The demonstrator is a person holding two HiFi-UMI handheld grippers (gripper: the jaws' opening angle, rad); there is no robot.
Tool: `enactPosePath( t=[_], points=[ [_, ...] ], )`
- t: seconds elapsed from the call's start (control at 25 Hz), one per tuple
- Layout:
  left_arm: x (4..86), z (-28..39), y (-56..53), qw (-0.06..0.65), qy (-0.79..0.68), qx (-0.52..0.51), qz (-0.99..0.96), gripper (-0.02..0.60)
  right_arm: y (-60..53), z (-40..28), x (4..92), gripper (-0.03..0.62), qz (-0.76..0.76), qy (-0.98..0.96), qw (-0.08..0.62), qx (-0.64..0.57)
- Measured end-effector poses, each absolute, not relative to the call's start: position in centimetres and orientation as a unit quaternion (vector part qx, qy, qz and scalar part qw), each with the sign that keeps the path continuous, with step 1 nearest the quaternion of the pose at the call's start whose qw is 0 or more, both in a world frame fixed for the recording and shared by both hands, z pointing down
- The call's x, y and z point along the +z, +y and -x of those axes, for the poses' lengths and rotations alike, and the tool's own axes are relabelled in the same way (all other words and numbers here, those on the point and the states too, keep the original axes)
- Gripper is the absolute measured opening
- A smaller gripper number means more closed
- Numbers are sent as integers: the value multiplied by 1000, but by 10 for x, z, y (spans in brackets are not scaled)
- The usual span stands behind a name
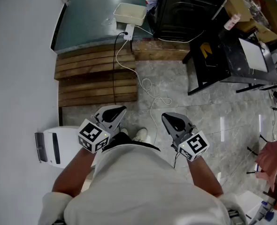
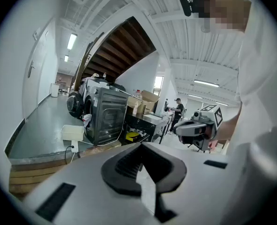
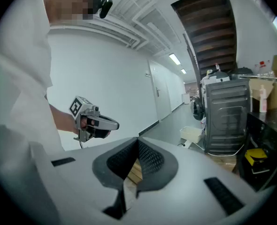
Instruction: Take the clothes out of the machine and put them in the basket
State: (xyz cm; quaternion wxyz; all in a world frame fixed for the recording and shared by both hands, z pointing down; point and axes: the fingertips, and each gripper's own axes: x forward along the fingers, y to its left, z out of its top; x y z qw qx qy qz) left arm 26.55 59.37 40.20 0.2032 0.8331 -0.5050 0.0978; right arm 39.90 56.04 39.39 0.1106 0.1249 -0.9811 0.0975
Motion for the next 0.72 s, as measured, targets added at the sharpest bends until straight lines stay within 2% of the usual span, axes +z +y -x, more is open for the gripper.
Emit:
enactPosePath(
  t=[0.72],
  points=[
    [378, -188, 613, 191, -504, 67, -840, 0, 576, -302, 378, 3, -105, -983, 129, 81]
  ],
)
